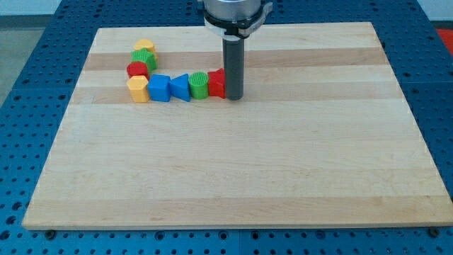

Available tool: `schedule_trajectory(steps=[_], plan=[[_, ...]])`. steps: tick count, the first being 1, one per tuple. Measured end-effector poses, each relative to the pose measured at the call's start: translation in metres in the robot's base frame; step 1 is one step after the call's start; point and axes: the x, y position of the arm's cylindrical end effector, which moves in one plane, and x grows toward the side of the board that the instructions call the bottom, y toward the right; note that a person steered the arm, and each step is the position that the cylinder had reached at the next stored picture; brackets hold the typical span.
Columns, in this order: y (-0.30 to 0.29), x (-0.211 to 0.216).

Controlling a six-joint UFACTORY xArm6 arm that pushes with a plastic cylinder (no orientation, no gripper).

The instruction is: Move the blue cube slightly downwards

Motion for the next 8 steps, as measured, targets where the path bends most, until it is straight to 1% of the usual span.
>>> schedule_trajectory(steps=[2,3,4,5,7,8], plan=[[0.017,0.021],[0.056,0.066],[0.115,0.1],[0.199,0.104],[0.23,0.099],[0.276,0.06]])
